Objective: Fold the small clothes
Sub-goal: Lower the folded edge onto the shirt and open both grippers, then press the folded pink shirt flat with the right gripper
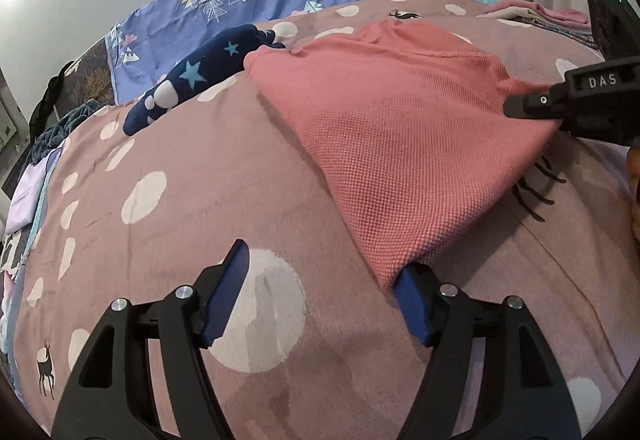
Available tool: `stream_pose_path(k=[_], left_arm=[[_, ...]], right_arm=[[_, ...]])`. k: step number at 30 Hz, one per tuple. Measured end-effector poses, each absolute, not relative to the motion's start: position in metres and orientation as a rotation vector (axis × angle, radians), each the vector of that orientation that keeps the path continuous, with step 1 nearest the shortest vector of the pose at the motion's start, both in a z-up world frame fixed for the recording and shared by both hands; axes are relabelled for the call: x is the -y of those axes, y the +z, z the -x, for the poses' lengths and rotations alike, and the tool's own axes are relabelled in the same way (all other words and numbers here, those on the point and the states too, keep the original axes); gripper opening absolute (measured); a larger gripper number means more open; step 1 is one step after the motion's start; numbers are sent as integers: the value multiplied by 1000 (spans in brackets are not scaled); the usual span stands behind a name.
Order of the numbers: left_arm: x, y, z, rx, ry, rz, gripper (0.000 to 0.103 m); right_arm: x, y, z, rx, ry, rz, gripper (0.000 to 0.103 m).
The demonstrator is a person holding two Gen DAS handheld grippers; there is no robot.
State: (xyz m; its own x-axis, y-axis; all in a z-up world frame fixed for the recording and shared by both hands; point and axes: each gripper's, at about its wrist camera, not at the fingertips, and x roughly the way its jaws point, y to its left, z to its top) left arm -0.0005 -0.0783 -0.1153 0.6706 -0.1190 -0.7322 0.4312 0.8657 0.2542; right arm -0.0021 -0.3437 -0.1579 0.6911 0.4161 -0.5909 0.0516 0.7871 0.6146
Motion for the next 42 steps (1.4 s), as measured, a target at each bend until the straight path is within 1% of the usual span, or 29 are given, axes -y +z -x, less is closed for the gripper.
stream_pose_path(k=[2,4,5,6,8,12,13,15,17,18,20,21,23,25,27,33,39,40,42], left_arm=[[79,-113,2,-780,-333,-431,68],[79,-109,6,-800,-391,-399,56],[77,-103,10,-820,-456,-357,42],[75,-97,14,-828,-513,-316,26],[74,-84,23,-818,-601,-263,10],[86,-67,28,-733,-640,-278,10],[90,-69,25,-730,-631,-290,10],[102,-88,13,-778,-592,-330,10],[109,-117,2,-857,-551,-372,11],[109,-121,3,-838,-551,-371,11],[107,-119,4,-835,-557,-364,11],[106,-119,2,-847,-563,-351,11],[104,-120,1,-858,-571,-332,11],[104,-120,1,-856,-564,-339,11],[109,-121,3,-845,-542,-363,11],[121,-121,14,-796,-488,-464,12],[110,-119,8,-825,-530,-382,12],[108,-119,6,-831,-538,-366,12],[107,-119,5,-837,-547,-347,12]], right_arm=[[344,-153,5,-782,229,-640,9],[345,-147,8,-768,220,-605,11],[346,-146,9,-767,217,-593,11],[346,-146,9,-768,218,-586,11],[347,-149,10,-776,217,-584,11],[346,-151,9,-780,208,-577,11],[345,-151,10,-779,205,-571,11],[345,-150,12,-779,203,-567,12],[347,-147,16,-781,204,-564,15],[349,-144,18,-782,204,-561,16],[353,-135,20,-768,200,-542,21],[356,-128,19,-752,195,-528,26],[362,-114,12,-726,185,-509,29],[363,-101,-4,-724,199,-489,34],[360,-92,-29,-723,224,-455,36],[350,-98,-116,-793,202,-388,36],[339,-107,-176,-855,208,-372,36],[335,-109,-185,-867,204,-353,31],[329,-111,-196,-875,202,-308,9]])
